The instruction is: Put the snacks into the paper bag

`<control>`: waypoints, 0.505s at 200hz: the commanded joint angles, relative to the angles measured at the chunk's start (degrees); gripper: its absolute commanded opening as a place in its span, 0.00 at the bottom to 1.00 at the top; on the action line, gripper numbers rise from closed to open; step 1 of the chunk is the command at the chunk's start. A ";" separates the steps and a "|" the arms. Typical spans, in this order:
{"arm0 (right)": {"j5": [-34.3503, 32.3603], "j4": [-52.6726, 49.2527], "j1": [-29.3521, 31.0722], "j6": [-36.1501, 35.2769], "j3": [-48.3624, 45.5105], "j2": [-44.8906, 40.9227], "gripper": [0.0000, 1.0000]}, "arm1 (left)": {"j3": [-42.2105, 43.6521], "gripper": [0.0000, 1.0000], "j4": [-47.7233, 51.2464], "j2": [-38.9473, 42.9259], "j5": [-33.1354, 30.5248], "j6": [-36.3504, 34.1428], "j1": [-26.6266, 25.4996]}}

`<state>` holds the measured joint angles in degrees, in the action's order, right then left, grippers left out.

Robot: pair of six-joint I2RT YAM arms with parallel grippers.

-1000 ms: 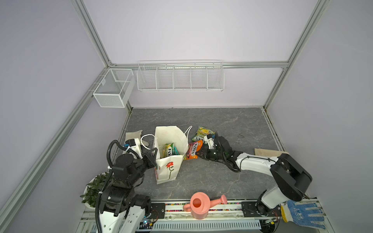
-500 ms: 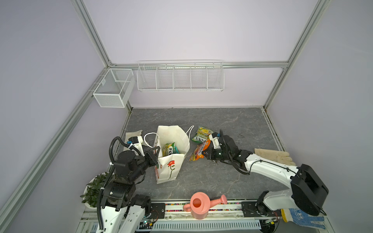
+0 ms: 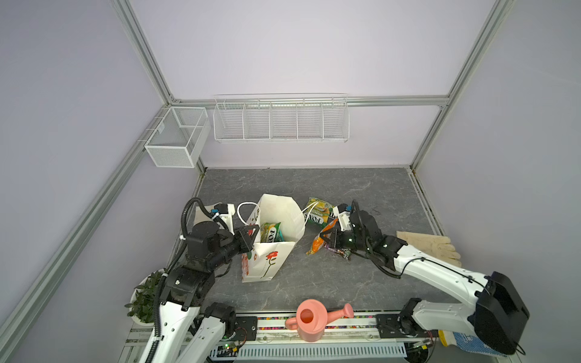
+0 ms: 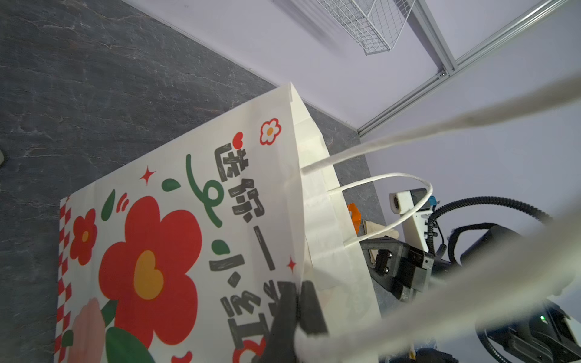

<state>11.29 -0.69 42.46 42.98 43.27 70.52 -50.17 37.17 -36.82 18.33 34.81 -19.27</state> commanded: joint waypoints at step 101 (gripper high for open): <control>-2.75 -4.06 -3.80 -3.40 -4.80 -12.03 0.07 | -7.92 0.00 -6.21 -5.35 -8.37 -2.20 -13.08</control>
<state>9.15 -5.13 39.59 40.82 39.97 60.53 -54.15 36.80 -42.65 11.42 33.58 -31.73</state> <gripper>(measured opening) 0.067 0.047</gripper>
